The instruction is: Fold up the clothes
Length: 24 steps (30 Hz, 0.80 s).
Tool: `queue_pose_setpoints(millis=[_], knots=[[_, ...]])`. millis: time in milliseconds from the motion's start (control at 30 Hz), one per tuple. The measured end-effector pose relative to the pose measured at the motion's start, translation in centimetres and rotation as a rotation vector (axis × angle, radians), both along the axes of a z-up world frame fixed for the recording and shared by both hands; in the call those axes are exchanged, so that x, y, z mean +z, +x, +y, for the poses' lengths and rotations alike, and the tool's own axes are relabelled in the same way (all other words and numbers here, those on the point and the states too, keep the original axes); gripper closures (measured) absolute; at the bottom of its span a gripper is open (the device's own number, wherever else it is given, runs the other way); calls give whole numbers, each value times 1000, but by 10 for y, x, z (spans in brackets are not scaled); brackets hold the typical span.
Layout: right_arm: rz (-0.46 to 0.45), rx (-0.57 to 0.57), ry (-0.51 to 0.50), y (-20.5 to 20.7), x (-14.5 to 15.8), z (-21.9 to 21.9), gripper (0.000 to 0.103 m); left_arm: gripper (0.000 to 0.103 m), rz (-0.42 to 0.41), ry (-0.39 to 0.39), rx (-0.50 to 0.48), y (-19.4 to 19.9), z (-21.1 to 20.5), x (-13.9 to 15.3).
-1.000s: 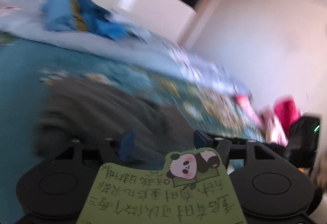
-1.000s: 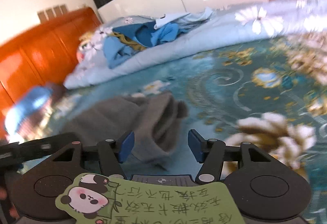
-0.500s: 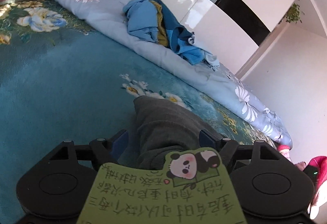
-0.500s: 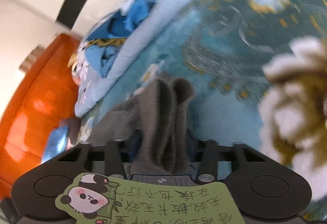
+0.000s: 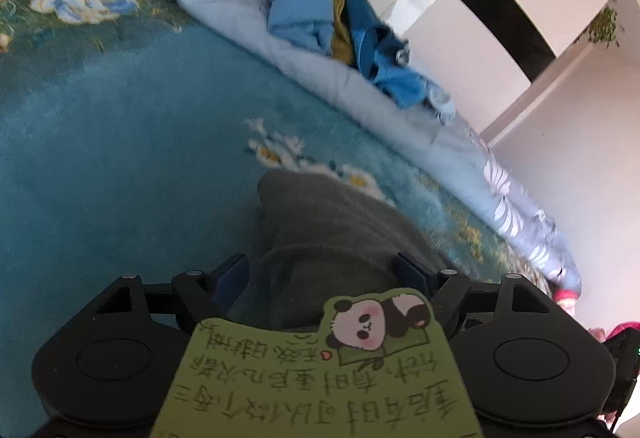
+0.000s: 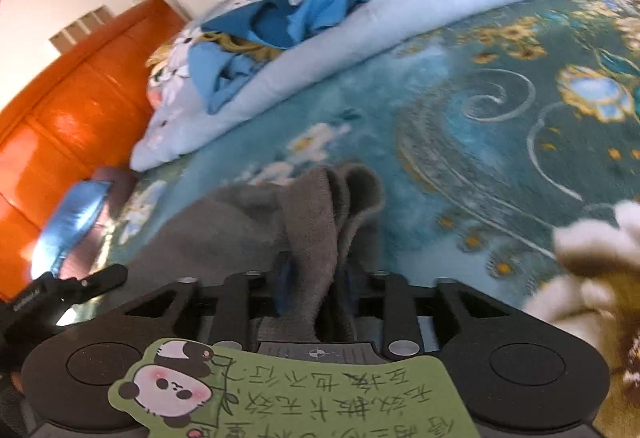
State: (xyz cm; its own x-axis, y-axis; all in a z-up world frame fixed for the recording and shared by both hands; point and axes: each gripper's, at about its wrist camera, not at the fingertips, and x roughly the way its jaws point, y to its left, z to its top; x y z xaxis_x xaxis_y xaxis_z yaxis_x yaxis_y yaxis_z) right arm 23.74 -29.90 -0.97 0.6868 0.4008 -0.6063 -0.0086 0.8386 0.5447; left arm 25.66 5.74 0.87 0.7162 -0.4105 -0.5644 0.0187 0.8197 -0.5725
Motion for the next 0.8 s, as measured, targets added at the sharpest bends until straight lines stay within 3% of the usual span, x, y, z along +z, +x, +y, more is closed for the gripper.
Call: queue_pose_setpoints(millis=[33, 100, 133, 167, 367, 467, 500, 600, 700, 800], knots=[[-1, -13, 0, -4, -3, -3, 53, 16, 2, 1, 0, 2, 2, -4], [15, -15, 46, -6, -11, -8, 49, 15, 5, 2, -6, 4, 7, -13], [28, -19, 72, -6, -15, -12, 40, 15, 9, 3, -10, 5, 9, -18], [41, -22, 100, -5, -19, -16, 37, 14, 12, 3, -15, 6, 12, -23], [74, 1, 209, 2, -35, -15, 34, 18, 12, -28, -56, 0, 33, -44], [78, 25, 208, 7, -35, -12, 33, 22, 11, -188, -104, 1, 45, -41], [81, 30, 213, 9, -35, -11, 33, 21, 7, -200, -117, 4, 45, -38], [91, 43, 211, 14, -35, -8, 33, 21, 32, -138, -144, 19, 37, -33], [96, 49, 192, 15, -32, -5, 38, 20, 112, -210, -180, 39, 34, -45], [109, 39, 195, 15, -32, -5, 53, 21, 169, -296, -199, 50, 34, -59]])
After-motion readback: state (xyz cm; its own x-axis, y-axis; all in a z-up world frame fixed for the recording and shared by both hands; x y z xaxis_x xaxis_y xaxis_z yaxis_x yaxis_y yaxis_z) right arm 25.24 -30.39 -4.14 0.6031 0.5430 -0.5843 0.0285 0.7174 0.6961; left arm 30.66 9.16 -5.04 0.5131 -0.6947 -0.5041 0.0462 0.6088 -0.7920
